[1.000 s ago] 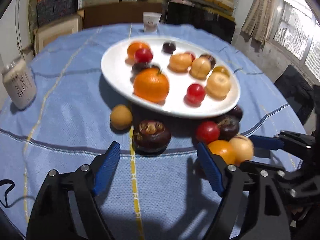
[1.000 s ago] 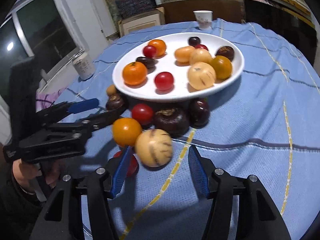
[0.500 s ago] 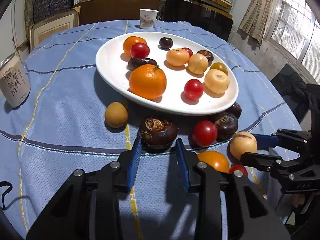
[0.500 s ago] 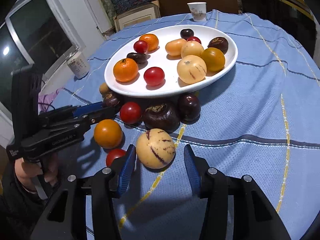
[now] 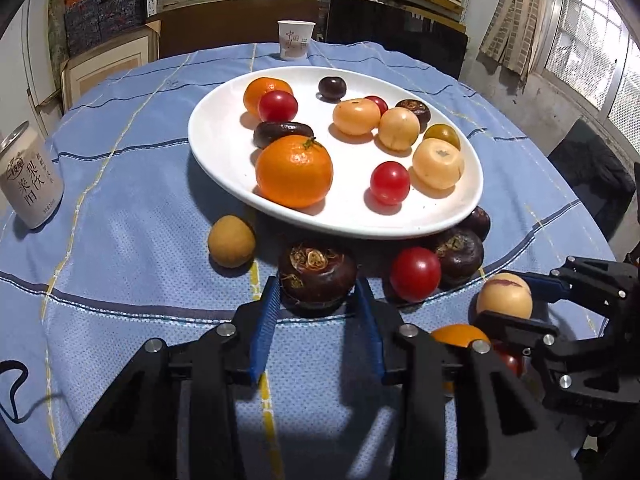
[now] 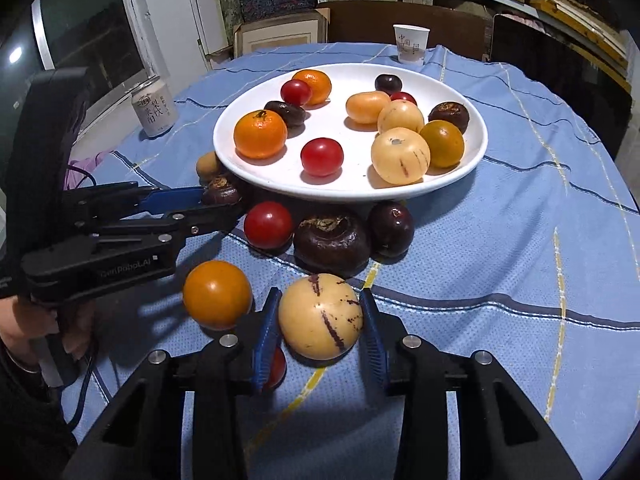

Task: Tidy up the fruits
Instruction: 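Grasp the dark purple fruit with the left tool while the right tool grasps the pale striped fruit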

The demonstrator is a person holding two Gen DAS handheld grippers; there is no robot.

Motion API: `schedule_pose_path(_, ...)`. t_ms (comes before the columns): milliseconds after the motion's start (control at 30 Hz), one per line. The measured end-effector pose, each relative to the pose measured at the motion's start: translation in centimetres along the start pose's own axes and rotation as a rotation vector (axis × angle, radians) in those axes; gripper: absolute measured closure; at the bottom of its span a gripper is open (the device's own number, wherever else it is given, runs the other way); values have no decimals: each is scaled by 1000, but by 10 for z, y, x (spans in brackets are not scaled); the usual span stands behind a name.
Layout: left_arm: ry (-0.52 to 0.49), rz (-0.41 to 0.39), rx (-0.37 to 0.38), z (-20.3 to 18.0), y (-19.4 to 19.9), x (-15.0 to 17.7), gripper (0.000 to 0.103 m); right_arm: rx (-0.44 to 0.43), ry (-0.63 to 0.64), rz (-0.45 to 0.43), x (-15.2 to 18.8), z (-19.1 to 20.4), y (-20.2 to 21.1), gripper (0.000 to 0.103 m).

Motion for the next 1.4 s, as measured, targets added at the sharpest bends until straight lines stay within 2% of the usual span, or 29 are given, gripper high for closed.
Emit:
schedule_pose_path(133, -41, 7, -21, -7, -2, -2, 65, -31, -38, -8, 4, -10, 1, 63)
schedule_pose_path(167, -48, 10, -31, -8, -3, -3, 61, -42, -48, -11, 5, -12, 1, 63)
schedule_pose_path(267, -38, 2, -61, -6, -5, -6, 31, -58, -61, -17, 7, -14, 2, 63)
schedule_pose_path(300, -33, -2, -67, -4, -4, -6, 30, -58, -61, -18, 7, -14, 2, 63)
schedule_pose_path(400, -28, 7, -67, -2, -7, -7, 30, -54, -57, -18, 7, -13, 2, 63)
schedule_pose_path(433, -27, 13, -63, -2, -8, -6, 34, -55, -58, -18, 7, -13, 1, 63)
schedule_pose_path(500, -33, 4, -62, -2, -8, -8, 63, -59, -62, -17, 7, -13, 1, 63)
schedule_pose_path(700, -43, -21, -55, -3, -2, -6, 63, -65, -71, -19, 7, -14, 1, 63)
schedule_pose_path(1033, -47, -97, -34, -8, 41, 14, 63, -77, -82, -52, 13, -16, 9, 63)
schedule_pose_path(1400, -31, -109, -32, -9, 61, 35, 63, -91, -101, -87, 20, -20, 20, 63)
Point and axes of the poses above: each gripper's, at about its wrist camera, not at the fingertips, and y roughly against the way its jaws point, z to its left, x to its underside, the point moved 2 cm from there along -y, roughly the way its jaws point, and after that the axes turned 1 degree about -z, right-handed, at the moved point
